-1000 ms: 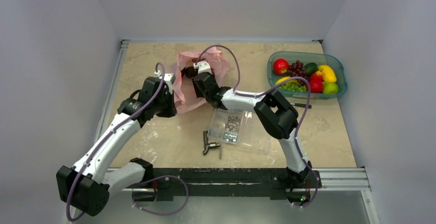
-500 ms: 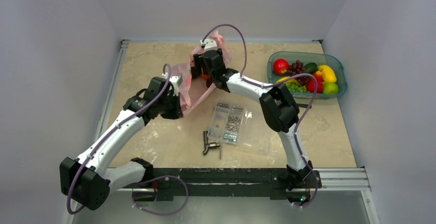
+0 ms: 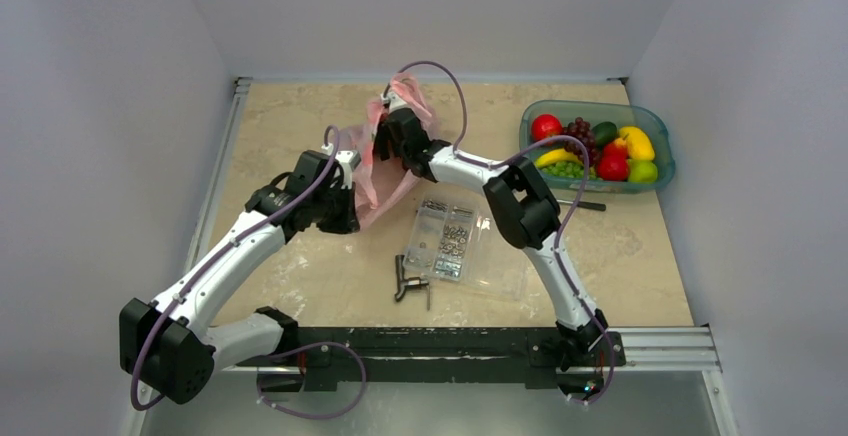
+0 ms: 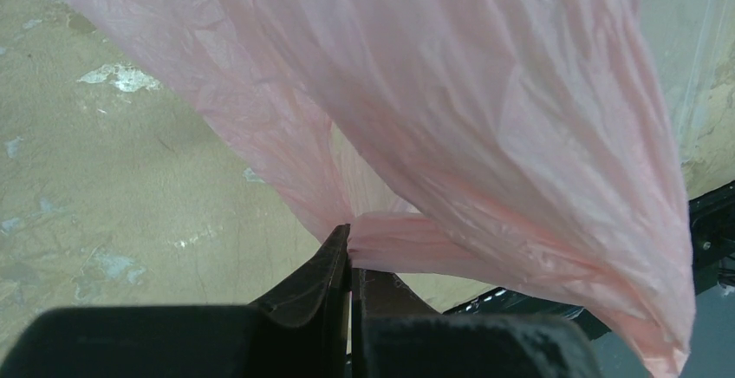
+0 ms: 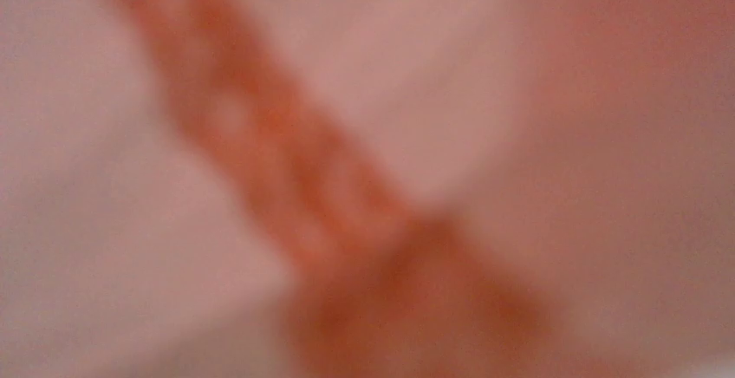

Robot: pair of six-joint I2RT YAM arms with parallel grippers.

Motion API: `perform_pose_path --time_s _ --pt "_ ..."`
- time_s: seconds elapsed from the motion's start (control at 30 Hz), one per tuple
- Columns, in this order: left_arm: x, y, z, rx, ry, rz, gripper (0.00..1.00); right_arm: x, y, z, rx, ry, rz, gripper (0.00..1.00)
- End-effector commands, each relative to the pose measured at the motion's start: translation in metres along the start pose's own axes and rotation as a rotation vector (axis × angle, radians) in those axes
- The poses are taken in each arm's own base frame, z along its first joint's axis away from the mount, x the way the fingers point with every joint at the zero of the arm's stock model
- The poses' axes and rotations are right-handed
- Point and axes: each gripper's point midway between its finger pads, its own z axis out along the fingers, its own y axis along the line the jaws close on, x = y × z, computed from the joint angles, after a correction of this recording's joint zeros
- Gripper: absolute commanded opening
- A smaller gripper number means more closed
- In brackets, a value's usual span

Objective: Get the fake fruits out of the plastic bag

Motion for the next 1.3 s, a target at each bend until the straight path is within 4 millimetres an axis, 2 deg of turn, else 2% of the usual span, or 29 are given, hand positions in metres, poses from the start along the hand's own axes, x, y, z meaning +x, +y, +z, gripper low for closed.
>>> perform_pose_path --time_s 0.0,0.17,0.3,0.57,0.7,0.87,0.97,1.1,1.2,1.27 --pt "-0.008 -0.006 -0.003 0.020 -0.026 0.004 0.00 -0.025 -0.007 0.005 0.014 -0.049 -0.004 0.94" --pt "-0.009 -0.005 -0.004 0.013 -0.030 0.005 0.00 -0.008 -0.008 0.017 0.016 -0.016 -0.039 0.92" --pt "-0.009 -0.004 -0.003 0.006 -0.029 0.006 0.00 -0.011 -0.007 0.023 0.013 -0.021 -0.053 0.89" --pt "-0.010 0.000 -0.003 -0.016 -0.031 0.010 0.00 0.000 -0.005 0.032 0.018 0.047 -0.081 0.84" --pt "-0.010 0.000 -0.002 -0.019 -0.029 0.011 0.00 0.003 -0.005 0.034 0.015 0.066 -0.094 0.71" --pt "-0.010 0.002 -0.002 -0.028 -0.030 0.016 0.00 0.010 -0.009 0.036 0.034 0.091 -0.116 0.68" --pt "-0.010 0.003 -0.002 -0.030 -0.029 0.017 0.00 0.011 -0.006 0.036 0.020 0.097 -0.124 0.52" --pt "-0.010 0.004 -0.002 -0.036 -0.029 0.018 0.00 -0.001 0.009 0.026 -0.065 0.084 -0.070 0.31" --pt "-0.010 0.005 -0.002 -0.042 -0.030 0.018 0.00 -0.018 0.020 0.011 -0.144 0.037 -0.012 0.27" --pt "-0.010 0.005 -0.002 -0.041 -0.029 0.018 0.00 -0.040 0.024 -0.002 -0.181 -0.015 0.030 0.22"
